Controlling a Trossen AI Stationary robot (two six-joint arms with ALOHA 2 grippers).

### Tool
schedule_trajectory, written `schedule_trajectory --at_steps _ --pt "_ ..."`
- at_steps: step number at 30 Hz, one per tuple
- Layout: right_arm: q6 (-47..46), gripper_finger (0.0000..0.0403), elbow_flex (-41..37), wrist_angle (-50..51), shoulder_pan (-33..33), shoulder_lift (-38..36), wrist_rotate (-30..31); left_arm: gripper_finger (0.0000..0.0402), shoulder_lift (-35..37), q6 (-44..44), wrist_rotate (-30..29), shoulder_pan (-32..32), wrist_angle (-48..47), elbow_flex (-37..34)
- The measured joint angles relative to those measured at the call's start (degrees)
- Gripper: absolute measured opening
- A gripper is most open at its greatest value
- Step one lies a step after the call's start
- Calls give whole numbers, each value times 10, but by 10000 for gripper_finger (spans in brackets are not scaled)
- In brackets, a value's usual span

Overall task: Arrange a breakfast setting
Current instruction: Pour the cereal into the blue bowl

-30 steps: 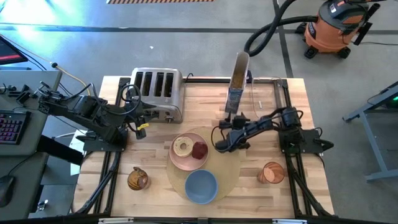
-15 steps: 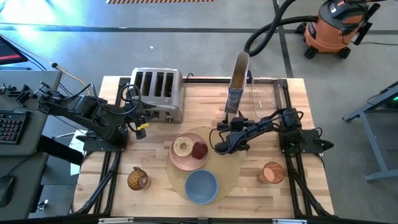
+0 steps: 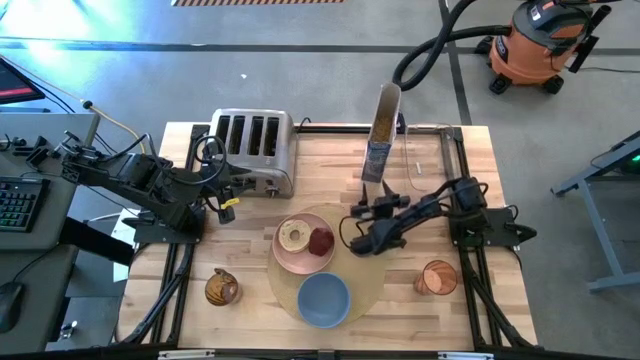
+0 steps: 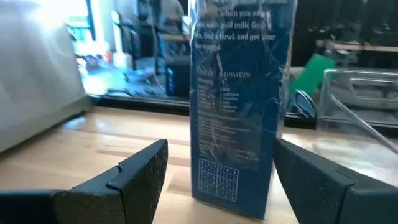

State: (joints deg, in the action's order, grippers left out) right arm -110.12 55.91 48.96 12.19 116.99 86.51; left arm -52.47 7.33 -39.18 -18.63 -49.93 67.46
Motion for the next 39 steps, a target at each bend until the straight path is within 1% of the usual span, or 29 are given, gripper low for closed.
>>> schedule_trajectory --at_steps 3,5,10,14,19,23,27,31,37,39 --pt "0 280 -30 -50 14 0 24 149 0 0 0 0 0 0" --pt "26 280 -45 -94 20 0 35 149 0 0 0 0 0 0" --pt "97 280 -58 -156 22 0 36 149 0 0 0 0 0 0" --pt "97 280 -58 -168 15 0 35 149 0 0 0 0 0 0" --pt "103 280 -58 -229 -9 0 35 149 0 0 0 0 0 0" --pt "138 280 -58 -289 -25 0 25 149 0 0 0 0 0 0" --pt "163 284 -58 -333 -26 0 25 149 0 0 0 0 0 0" --pt "204 308 -57 -343 -24 0 35 149 0 0 0 0 0 0" --pt "221 382 -57 -342 -26 0 35 149 0 0 0 0 0 0" --pt "221 395 -57 -343 -26 0 35 149 0 0 0 0 0 0"
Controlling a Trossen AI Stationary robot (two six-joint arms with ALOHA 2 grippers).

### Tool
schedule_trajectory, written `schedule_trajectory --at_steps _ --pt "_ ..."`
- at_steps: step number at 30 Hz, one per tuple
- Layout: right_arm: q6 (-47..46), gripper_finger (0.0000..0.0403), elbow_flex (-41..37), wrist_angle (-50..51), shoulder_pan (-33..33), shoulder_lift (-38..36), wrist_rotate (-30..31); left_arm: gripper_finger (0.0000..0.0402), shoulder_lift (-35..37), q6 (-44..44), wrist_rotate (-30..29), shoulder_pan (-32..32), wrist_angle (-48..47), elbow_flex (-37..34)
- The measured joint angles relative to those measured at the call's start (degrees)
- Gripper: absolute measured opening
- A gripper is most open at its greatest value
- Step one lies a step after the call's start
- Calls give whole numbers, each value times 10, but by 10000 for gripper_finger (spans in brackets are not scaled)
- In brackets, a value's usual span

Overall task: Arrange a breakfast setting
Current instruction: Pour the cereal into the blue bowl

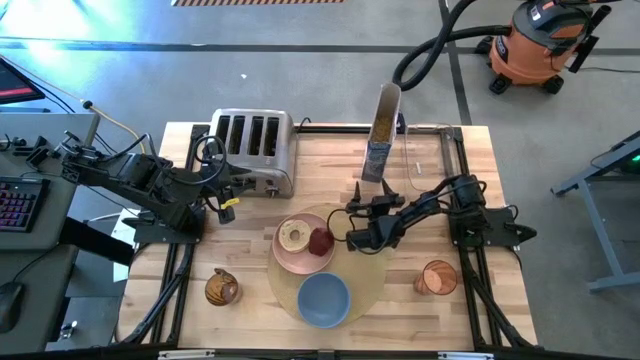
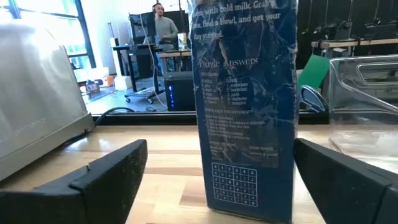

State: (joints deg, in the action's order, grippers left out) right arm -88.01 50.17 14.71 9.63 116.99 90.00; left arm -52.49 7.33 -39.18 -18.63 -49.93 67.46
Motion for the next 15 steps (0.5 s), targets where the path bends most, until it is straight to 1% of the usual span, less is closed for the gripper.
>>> schedule_trajectory --at_steps 5,11,15 --pt "0 391 0 0 -6 0 0 149 0 0 0 0 0 0" --pt "0 394 0 -7 -30 0 0 149 0 0 0 0 0 0" --pt "0 394 0 -19 -49 0 -18 149 0 0 0 0 0 0"
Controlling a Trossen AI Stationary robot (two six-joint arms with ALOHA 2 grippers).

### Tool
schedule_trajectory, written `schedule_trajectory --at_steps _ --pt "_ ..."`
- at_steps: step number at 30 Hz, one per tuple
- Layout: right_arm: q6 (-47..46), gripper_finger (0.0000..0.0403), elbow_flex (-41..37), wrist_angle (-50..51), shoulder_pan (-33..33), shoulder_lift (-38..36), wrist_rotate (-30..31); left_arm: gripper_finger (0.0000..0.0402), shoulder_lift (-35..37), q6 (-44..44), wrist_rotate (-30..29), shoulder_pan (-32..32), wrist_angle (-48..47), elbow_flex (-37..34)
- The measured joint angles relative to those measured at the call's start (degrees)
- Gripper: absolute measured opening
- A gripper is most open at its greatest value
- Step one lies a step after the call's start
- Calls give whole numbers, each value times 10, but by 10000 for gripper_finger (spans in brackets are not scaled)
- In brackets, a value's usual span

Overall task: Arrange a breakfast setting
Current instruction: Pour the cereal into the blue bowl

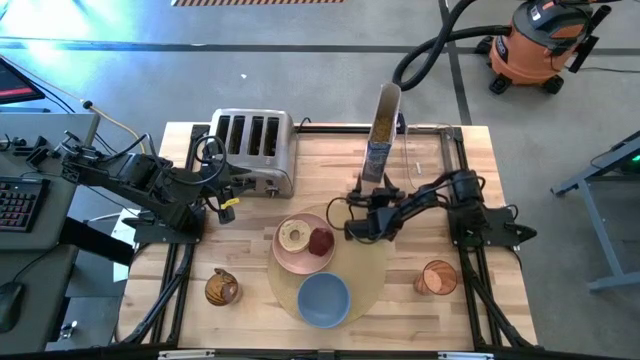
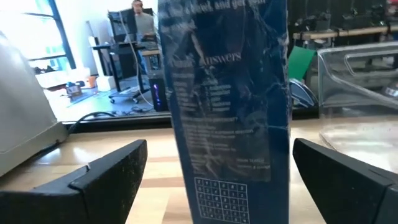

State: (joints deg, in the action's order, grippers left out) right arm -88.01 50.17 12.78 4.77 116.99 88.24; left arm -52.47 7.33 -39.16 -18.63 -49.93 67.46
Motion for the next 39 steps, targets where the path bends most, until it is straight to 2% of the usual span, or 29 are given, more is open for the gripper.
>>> schedule_trajectory --at_steps 14,32,39 --pt "0 394 0 -4 -44 0 -28 149 0 0 0 0 0 0" --pt "3 394 0 -24 -109 0 -28 149 0 0 0 0 0 0" --pt "62 361 0 -56 -130 0 -38 149 0 0 0 0 0 0"
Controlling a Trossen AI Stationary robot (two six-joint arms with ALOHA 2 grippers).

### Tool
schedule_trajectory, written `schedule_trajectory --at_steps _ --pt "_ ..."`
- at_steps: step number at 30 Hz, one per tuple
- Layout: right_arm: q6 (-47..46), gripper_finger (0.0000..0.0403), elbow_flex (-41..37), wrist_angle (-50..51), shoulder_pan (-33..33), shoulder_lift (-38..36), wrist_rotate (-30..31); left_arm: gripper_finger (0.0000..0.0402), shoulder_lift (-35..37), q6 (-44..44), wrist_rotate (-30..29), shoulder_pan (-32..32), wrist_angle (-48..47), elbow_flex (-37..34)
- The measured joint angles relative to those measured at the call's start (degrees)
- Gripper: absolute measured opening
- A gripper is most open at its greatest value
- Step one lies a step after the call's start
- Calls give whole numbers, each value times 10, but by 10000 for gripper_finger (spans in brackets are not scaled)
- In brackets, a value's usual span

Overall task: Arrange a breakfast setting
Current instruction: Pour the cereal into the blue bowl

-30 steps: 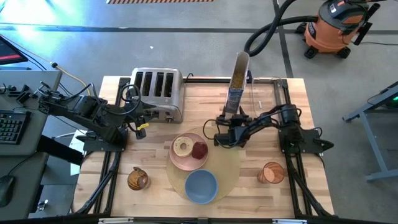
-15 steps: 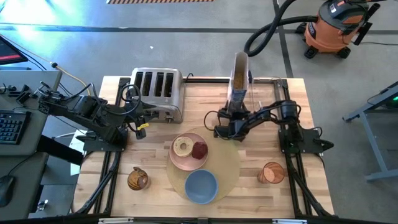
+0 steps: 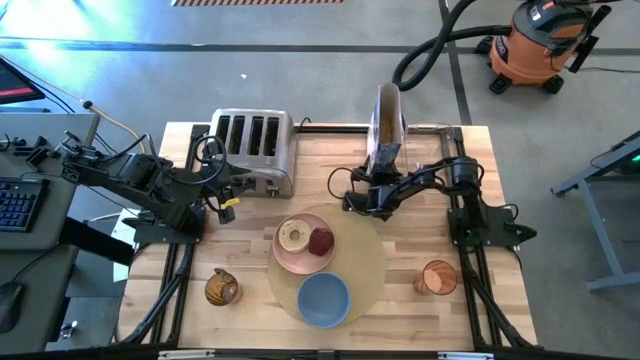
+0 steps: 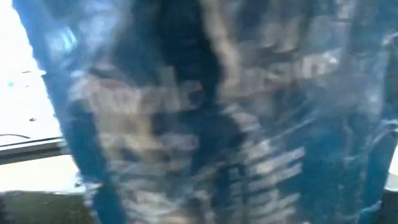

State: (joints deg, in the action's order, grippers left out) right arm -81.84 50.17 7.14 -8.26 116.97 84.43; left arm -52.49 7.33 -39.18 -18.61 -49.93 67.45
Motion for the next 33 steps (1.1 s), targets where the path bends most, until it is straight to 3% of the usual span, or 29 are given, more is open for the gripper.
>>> schedule_trajectory --at_steps 10,33 --pt "11 282 0 -17 -2 -1 -7 149 0 0 0 0 0 0" --pt "29 256 0 -12 59 -25 -21 149 0 0 0 0 0 0"
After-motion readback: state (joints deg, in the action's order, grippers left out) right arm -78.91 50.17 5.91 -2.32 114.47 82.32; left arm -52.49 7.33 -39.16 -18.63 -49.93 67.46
